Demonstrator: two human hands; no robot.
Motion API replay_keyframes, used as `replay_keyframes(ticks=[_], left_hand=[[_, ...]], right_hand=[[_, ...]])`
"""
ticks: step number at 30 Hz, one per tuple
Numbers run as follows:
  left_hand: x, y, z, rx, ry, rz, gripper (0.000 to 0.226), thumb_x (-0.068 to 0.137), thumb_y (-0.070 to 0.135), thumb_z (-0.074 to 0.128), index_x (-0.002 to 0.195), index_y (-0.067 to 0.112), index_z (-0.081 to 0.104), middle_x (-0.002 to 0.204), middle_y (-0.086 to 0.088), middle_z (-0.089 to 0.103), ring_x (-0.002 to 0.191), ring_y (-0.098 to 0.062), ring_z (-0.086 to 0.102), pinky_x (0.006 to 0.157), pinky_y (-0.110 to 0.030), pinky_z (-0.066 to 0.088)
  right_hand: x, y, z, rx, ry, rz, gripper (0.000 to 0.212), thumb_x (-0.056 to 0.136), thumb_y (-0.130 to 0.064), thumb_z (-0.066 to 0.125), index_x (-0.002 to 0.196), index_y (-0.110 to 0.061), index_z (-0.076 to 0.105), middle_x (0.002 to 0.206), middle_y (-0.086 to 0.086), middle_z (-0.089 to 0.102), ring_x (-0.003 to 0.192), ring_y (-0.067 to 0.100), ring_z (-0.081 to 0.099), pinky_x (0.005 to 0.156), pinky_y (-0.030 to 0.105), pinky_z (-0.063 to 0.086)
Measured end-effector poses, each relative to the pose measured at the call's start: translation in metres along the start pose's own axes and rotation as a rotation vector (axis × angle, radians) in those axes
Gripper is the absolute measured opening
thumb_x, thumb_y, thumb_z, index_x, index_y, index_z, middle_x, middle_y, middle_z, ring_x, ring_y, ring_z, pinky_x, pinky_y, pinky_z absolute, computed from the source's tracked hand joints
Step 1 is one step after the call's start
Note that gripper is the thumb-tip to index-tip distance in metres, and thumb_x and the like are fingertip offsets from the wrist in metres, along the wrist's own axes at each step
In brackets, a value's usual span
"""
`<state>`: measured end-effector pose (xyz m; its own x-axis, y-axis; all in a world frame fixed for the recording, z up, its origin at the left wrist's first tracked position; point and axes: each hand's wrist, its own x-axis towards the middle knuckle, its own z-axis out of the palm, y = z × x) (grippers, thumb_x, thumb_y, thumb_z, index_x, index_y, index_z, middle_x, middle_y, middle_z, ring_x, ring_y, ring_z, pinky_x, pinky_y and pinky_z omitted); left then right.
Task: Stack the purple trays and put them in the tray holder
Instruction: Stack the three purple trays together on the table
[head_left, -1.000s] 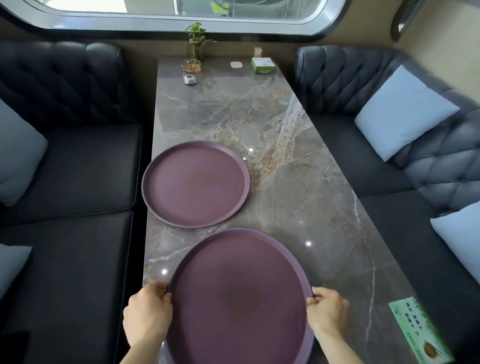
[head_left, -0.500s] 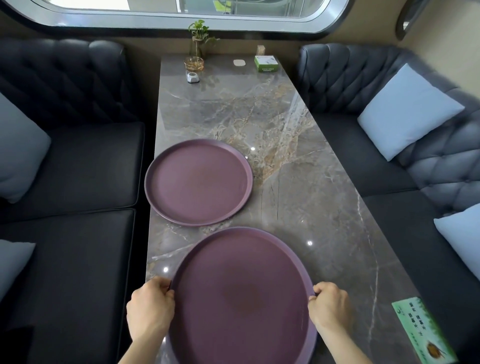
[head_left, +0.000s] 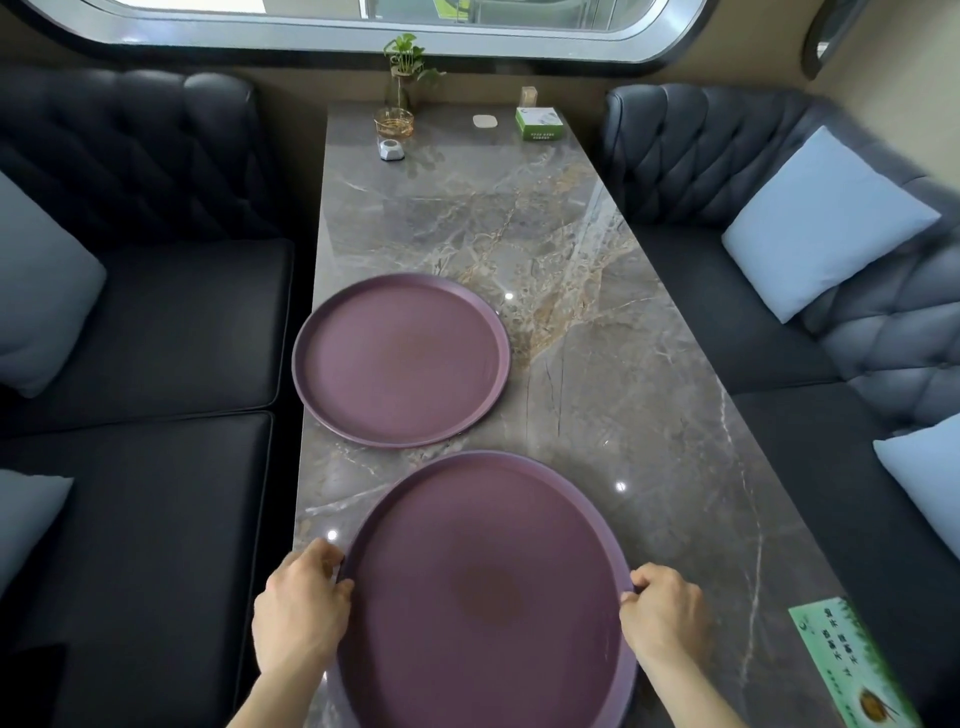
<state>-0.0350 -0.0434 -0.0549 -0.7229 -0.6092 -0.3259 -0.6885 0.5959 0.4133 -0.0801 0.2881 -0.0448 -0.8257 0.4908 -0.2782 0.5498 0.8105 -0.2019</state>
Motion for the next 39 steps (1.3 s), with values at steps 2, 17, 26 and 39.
replay_keyframes(ticks=[2,17,26,39], left_hand=[[0.000,0.002,-0.002,-0.008,-0.059,-0.061,0.023,0.079,0.028,0.075,0.085,0.037,0.055,0.086,0.012,0.067,0.078,-0.024,0.062,0.065,-0.033,0.046],[0.119,0.062,-0.021,-0.548,-0.063,-0.367,0.042,0.080,0.051,0.066,0.113,0.026,0.061,0.109,-0.001,0.071,0.099,-0.029,0.069,0.094,-0.050,0.054],[0.204,0.091,-0.013,-0.761,0.062,-0.492,0.085,0.079,0.040,0.074,0.151,0.016,0.036,0.135,-0.001,0.062,0.123,-0.029,0.059,0.108,-0.048,0.044],[0.174,0.085,-0.045,-1.074,0.112,-0.396,0.048,0.071,-0.004,0.070,0.114,0.016,0.073,0.103,-0.006,0.076,0.099,-0.030,0.072,0.098,-0.046,0.055]], right_hand=[[0.002,0.001,-0.003,-0.020,-0.047,0.009,0.009,0.079,-0.017,0.070,0.078,-0.026,0.071,0.069,0.002,0.061,0.067,0.031,0.057,0.057,0.028,0.043],[0.151,-0.132,-0.019,0.513,-0.506,-0.024,0.020,0.082,-0.031,0.073,0.085,-0.012,0.074,0.065,0.004,0.069,0.051,0.017,0.062,0.052,0.029,0.053],[0.189,-0.259,0.013,0.650,-0.406,-0.184,0.050,0.083,-0.030,0.073,0.131,-0.026,0.059,0.130,0.004,0.060,0.116,0.019,0.057,0.094,0.032,0.044],[0.169,-0.257,-0.014,0.858,-0.233,-0.042,0.044,0.087,-0.021,0.070,0.127,-0.007,0.061,0.118,0.006,0.068,0.103,0.023,0.063,0.087,0.029,0.042]])
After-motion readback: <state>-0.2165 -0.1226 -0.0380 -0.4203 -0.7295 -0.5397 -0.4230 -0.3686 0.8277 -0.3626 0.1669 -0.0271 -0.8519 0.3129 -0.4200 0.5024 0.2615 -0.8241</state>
